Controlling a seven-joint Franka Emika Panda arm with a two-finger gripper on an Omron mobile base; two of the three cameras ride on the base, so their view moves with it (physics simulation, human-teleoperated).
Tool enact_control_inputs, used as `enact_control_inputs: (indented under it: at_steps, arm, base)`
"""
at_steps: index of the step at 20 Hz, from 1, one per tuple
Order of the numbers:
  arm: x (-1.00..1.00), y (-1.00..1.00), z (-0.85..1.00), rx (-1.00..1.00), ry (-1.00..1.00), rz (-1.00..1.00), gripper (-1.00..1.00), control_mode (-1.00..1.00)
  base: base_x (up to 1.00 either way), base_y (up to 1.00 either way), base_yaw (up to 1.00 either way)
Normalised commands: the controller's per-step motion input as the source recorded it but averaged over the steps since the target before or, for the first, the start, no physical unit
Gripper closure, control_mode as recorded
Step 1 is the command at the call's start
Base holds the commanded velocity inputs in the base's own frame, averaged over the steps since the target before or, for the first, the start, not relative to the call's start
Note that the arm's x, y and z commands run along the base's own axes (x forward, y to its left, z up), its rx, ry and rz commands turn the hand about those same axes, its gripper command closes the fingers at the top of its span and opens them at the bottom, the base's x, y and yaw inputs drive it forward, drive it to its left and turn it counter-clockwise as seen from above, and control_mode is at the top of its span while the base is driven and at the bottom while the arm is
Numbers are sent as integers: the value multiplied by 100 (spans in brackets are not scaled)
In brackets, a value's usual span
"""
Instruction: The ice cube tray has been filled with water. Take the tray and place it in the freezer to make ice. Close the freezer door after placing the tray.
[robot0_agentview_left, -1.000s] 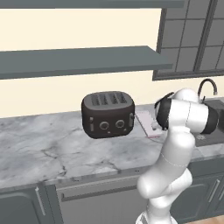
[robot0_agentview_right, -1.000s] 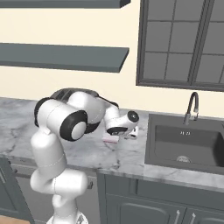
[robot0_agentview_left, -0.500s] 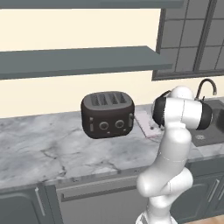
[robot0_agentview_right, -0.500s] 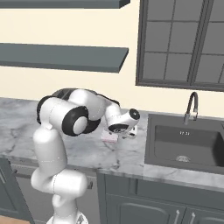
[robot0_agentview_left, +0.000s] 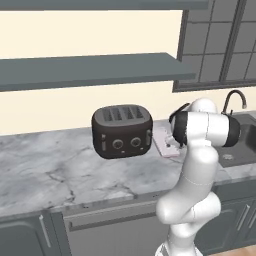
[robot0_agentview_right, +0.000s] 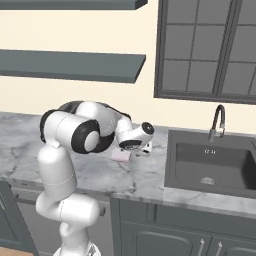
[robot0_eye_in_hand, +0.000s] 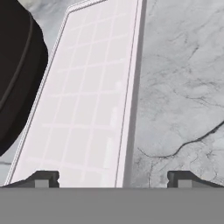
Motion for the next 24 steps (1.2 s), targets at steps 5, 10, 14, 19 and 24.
enact_control_inputs:
  at_steps: [5, 10, 14, 19, 24]
  arm:
    - [-2, 98, -51, 1, 0, -4, -100, -100]
    - [-19, 92, -56, 14, 0, -1, -100, -100]
    - [-29, 87, -61, 24, 0, -1, -100, -100]
    - [-34, 83, -68, 21, 0, 0, -100, -100]
    - [-29, 96, -25, 8, 5, -1, 100, -100]
  base:
    - [0, 0, 0]
    - [0, 0, 0]
    - [0, 0, 0]
    - [0, 0, 0]
    - [0, 0, 0]
